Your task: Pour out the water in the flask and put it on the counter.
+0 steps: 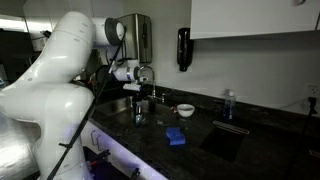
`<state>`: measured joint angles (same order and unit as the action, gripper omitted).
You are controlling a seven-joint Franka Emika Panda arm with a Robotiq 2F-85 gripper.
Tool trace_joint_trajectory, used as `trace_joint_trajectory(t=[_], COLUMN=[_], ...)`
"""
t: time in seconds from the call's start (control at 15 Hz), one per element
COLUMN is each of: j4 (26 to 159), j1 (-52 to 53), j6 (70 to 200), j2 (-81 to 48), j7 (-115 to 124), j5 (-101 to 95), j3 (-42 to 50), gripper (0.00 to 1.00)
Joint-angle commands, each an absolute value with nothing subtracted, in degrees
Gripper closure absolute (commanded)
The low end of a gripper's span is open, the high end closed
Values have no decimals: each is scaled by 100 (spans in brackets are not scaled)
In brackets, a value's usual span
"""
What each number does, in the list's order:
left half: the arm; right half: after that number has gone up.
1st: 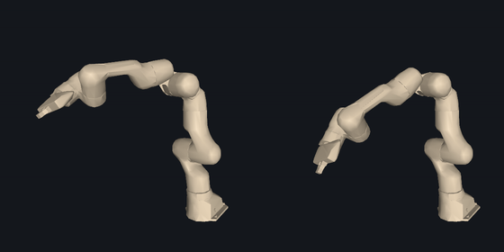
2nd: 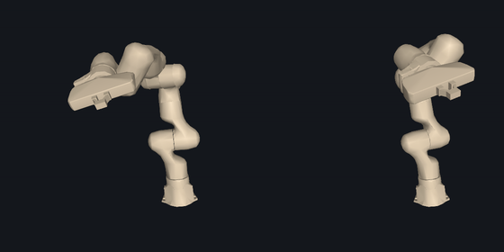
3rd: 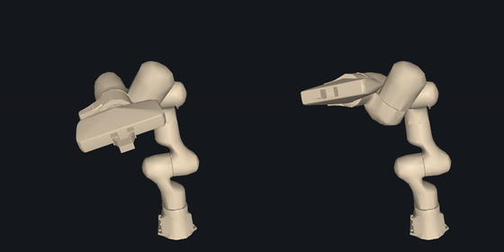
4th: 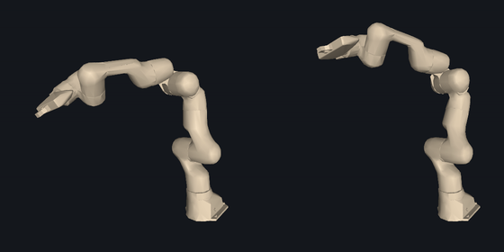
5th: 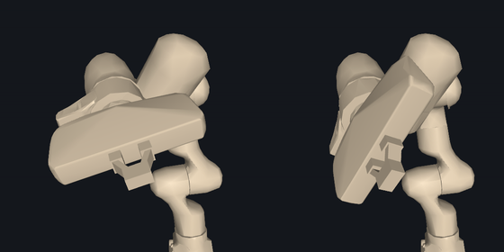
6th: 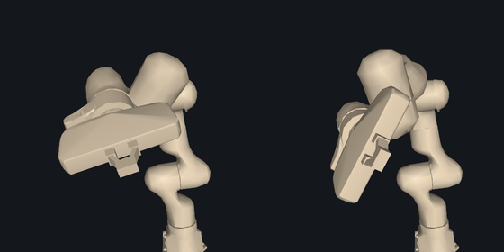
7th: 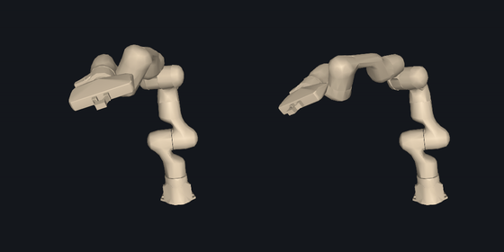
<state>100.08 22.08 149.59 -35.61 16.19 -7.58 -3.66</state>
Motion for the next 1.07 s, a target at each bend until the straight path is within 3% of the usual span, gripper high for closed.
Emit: trace_joint_trajectory(t=[0.0, 0.27, 0.33, 0.4, 1.0], j4=[9651, 9509, 9495, 9464, 9401], j1=[2357, 2358, 2350, 2341, 2309], j6=[14885, 14827, 14844, 14842, 14803], j2=[-3862, -4021, -4047, -4077, -4131], j7=[1803, 1826, 1820, 1815, 1747], j5=[-854, -821, -820, -809, -790], j3=[-212, -166, -155, -148, -123], gripper=[0, 0, 25, 28, 92])
